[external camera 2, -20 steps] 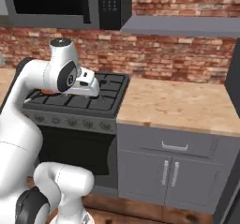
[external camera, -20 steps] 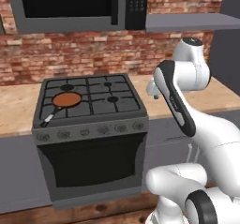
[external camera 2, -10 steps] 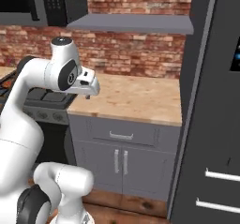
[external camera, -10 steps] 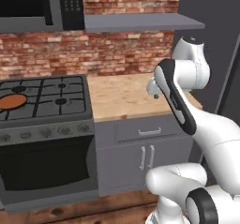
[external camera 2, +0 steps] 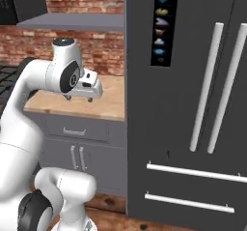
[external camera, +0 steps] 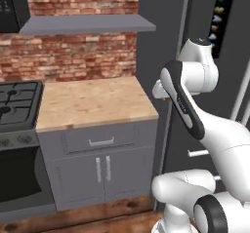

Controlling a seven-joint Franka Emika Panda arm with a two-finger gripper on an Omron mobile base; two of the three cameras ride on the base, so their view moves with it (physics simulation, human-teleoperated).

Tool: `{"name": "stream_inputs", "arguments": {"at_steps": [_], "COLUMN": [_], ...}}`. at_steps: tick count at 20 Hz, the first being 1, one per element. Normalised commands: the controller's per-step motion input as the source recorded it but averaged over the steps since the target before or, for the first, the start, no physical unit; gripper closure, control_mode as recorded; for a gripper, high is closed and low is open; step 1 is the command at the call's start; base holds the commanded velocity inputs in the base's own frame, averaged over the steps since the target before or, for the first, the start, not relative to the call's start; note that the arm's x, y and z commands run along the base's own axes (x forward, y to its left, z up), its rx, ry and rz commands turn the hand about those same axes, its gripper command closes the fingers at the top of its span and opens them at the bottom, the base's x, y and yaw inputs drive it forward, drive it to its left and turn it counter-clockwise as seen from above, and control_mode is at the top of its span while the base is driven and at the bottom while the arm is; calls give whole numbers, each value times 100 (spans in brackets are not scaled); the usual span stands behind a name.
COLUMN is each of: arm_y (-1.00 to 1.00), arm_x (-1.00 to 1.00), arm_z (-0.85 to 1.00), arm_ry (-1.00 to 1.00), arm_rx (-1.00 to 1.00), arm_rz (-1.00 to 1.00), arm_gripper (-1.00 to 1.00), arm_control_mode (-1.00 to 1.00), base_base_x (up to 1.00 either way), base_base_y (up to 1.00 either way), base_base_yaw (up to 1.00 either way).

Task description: Retrieve the fish from the fridge and place it on the saucepan with marinade on the stove.

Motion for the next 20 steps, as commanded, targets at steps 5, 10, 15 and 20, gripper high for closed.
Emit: {"name": "stream_inputs", "arguments": {"at_steps": [5,10,15,20], "arm_y": [0,0,0,0], "arm_x": [0,0,0,0], "arm_z": [0,0,0,0], "arm_ry": [0,0,0,0], "arm_rx": [0,0,0,0], "arm_rz": [0,0,0,0], "arm_gripper": [-100,-100,-100,-100], "arm_control_mode": [100,100,100,100], "base_base_x": [-22,-24,-4,-3], "base_base_y": [-100,-100,-89,-37], "base_base_yaw": [-5,-5,-2,0]}}
